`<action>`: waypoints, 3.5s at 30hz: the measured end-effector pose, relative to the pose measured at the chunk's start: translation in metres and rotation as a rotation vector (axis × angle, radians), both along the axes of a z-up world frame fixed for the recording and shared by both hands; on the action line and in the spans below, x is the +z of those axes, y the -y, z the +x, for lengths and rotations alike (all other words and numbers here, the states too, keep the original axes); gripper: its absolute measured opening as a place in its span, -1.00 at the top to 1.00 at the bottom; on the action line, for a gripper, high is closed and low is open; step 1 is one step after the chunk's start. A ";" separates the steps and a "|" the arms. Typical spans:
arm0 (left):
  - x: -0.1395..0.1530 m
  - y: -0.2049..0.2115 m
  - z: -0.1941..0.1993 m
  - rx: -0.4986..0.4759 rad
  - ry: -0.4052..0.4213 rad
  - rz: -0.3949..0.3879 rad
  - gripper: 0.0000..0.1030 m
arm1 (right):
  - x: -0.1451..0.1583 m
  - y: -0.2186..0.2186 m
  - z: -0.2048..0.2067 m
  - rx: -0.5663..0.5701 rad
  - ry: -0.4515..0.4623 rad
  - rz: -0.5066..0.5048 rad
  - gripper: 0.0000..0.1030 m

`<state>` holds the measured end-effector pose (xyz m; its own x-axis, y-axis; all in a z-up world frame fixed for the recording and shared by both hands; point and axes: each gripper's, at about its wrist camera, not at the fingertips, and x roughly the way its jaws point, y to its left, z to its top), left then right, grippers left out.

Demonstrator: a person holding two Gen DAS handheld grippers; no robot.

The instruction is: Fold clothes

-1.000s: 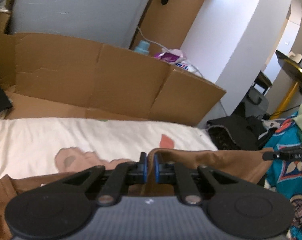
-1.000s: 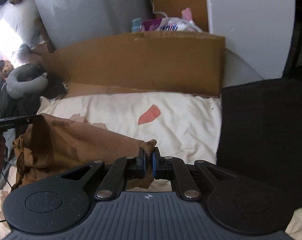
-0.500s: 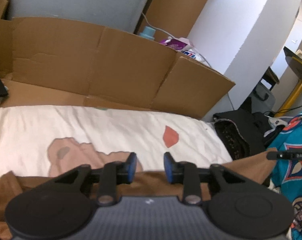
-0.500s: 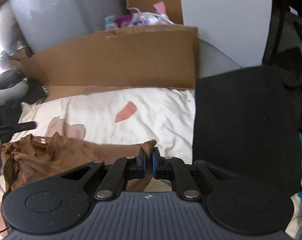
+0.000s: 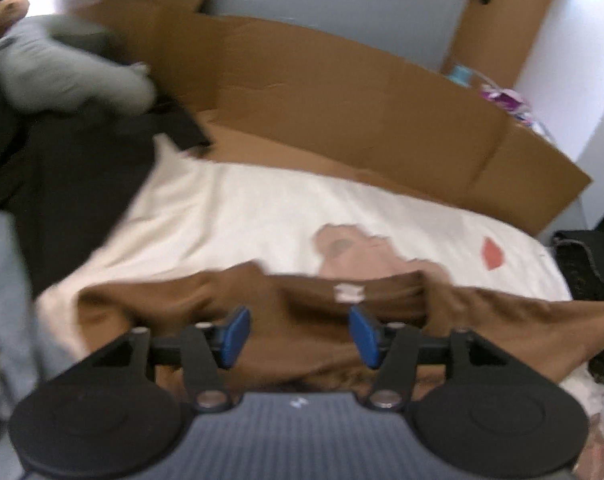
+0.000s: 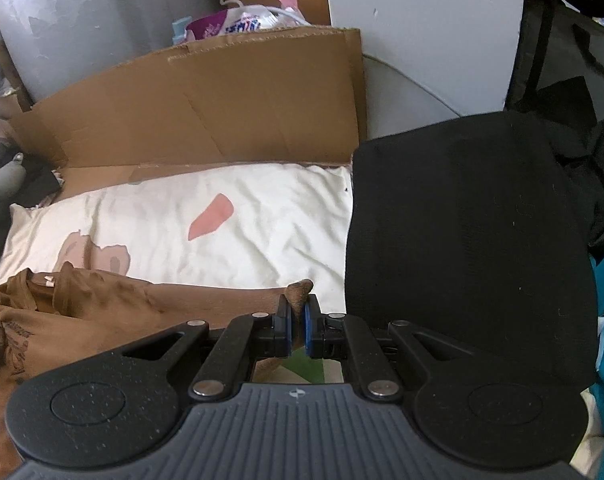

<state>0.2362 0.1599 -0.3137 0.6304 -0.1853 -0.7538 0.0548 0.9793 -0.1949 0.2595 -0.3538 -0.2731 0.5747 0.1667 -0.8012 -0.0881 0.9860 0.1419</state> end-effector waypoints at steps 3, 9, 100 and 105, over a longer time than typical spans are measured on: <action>-0.005 -0.014 -0.008 0.050 -0.026 0.024 -0.17 | -0.007 0.002 0.003 -0.010 -0.011 -0.007 0.92; -0.022 -0.026 -0.013 0.082 -0.063 0.063 -0.48 | -0.015 0.002 -0.001 -0.015 -0.036 -0.024 0.92; -0.002 -0.244 -0.082 0.307 -0.406 0.788 0.72 | -0.042 -0.011 -0.003 0.052 -0.081 -0.069 0.91; -0.045 -0.248 -0.088 0.253 -0.469 0.792 0.72 | -0.045 -0.012 -0.004 0.059 -0.091 -0.070 0.91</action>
